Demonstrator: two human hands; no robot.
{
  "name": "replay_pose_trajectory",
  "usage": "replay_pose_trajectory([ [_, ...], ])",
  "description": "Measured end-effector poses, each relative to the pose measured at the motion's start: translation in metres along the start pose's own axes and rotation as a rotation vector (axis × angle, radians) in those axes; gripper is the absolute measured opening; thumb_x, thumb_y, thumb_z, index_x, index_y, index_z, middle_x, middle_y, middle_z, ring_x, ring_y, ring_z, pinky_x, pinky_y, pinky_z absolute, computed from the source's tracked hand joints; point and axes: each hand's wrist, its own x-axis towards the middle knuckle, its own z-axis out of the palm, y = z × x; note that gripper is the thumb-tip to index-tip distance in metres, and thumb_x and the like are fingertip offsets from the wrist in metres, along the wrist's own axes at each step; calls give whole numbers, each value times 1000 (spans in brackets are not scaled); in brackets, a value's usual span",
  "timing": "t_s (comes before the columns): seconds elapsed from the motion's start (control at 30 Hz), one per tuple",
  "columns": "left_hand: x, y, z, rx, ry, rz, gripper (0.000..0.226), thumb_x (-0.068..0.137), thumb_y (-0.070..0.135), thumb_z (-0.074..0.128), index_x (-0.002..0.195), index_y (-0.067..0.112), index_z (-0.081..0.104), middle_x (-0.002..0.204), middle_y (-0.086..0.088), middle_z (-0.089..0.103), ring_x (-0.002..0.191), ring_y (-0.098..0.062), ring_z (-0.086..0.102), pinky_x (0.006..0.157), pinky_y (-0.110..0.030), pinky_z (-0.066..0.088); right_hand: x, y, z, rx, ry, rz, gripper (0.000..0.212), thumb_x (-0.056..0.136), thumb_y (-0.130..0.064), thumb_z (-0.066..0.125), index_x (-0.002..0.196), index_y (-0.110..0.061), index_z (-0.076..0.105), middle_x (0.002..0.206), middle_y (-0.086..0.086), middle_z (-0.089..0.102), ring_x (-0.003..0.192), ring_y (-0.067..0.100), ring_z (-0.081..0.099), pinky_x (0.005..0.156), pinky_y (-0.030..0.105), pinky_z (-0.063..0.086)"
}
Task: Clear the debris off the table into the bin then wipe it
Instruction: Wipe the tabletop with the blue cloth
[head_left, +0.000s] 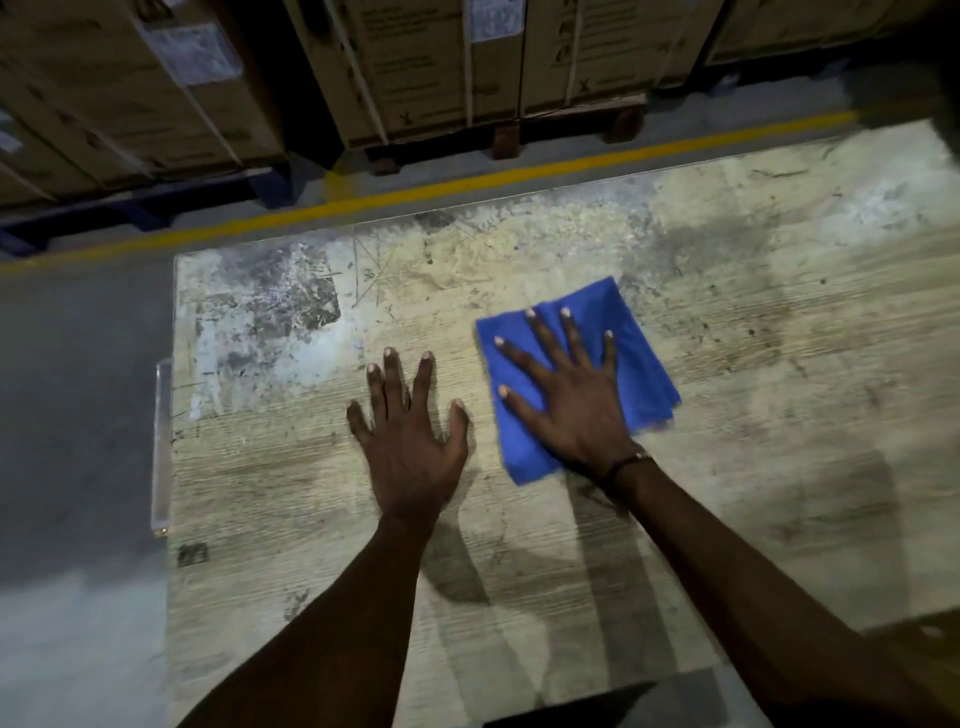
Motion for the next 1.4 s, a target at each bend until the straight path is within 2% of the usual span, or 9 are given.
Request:
replay_pose_trajectory([
  [0.2, 0, 2, -1, 7, 12, -7, 69, 101, 57, 41, 165, 38, 23, 177, 1, 5, 163, -24, 3, 126, -64, 10, 57, 72, -6, -9, 44, 187, 65, 96, -77, 32, 157, -55, 27, 173, -12, 13, 161, 29, 7, 119, 73, 10],
  [0.3, 0, 0, 1, 21, 26, -3, 70, 100, 57, 44, 165, 38, 25, 177, 0, 7, 163, -24, 6, 125, -63, 12, 116, 55, 3, 50, 67, 268, 63, 96, -76, 34, 155, -53, 34, 172, -9, 19, 160, 34, 10, 117, 77, 8],
  [0.5, 1, 1, 1, 28, 43, -10, 72, 97, 55, 48, 164, 38, 29, 177, 2, 8, 163, -25, 10, 124, -64, 16, 57, 1, 8, 3, 60, -14, 61, 99, -73, 34, 157, -54, 29, 173, -12, 12, 162, 21, 2, 122, 66, 5],
  [0.67, 1, 2, -2, 4, 37, -13, 72, 98, 56, 48, 164, 38, 28, 177, 3, 7, 163, -22, 6, 125, -64, 14, 90, 45, -3, -6, 27, 129, 63, 96, -76, 34, 156, -57, 28, 173, -14, 12, 161, 25, 6, 120, 71, 9],
  [0.8, 1, 3, -1, 12, 62, 2, 72, 97, 55, 51, 164, 38, 29, 177, 2, 8, 163, -22, 7, 125, -63, 14, 171, 14, 7, 105, 59, 208, 63, 95, -76, 34, 154, -54, 37, 172, -8, 21, 160, 34, 9, 118, 75, 4],
  [1.0, 2, -1, 4, 23, 77, -4, 68, 95, 55, 53, 158, 30, 44, 175, -1, 16, 162, -25, 15, 124, -63, 17, 97, -52, 18, 30, 49, -152, 60, 100, -72, 33, 156, -53, 32, 173, -8, 17, 161, 26, 5, 122, 67, 4],
  [1.2, 1, 3, -1, 28, 47, -16, 72, 98, 56, 49, 164, 38, 29, 176, 2, 9, 163, -22, 8, 125, -62, 14, 102, 40, -1, -24, 49, 100, 63, 97, -75, 32, 156, -54, 31, 172, -10, 18, 160, 28, 11, 119, 70, 12],
  [1.33, 1, 3, -1, 41, 51, -14, 71, 99, 55, 53, 164, 37, 30, 176, 1, 11, 163, -23, 9, 124, -62, 15, 163, 23, 6, 78, 58, 197, 63, 96, -76, 33, 154, -53, 36, 172, -8, 21, 160, 34, 9, 119, 74, 4],
  [1.4, 1, 3, -1, 40, 49, -14, 71, 99, 55, 52, 164, 37, 31, 176, 0, 11, 163, -24, 9, 124, -62, 15, 154, -3, 13, 77, 40, 112, 64, 96, -75, 33, 156, -52, 35, 173, -7, 18, 160, 33, 7, 119, 74, 3],
])
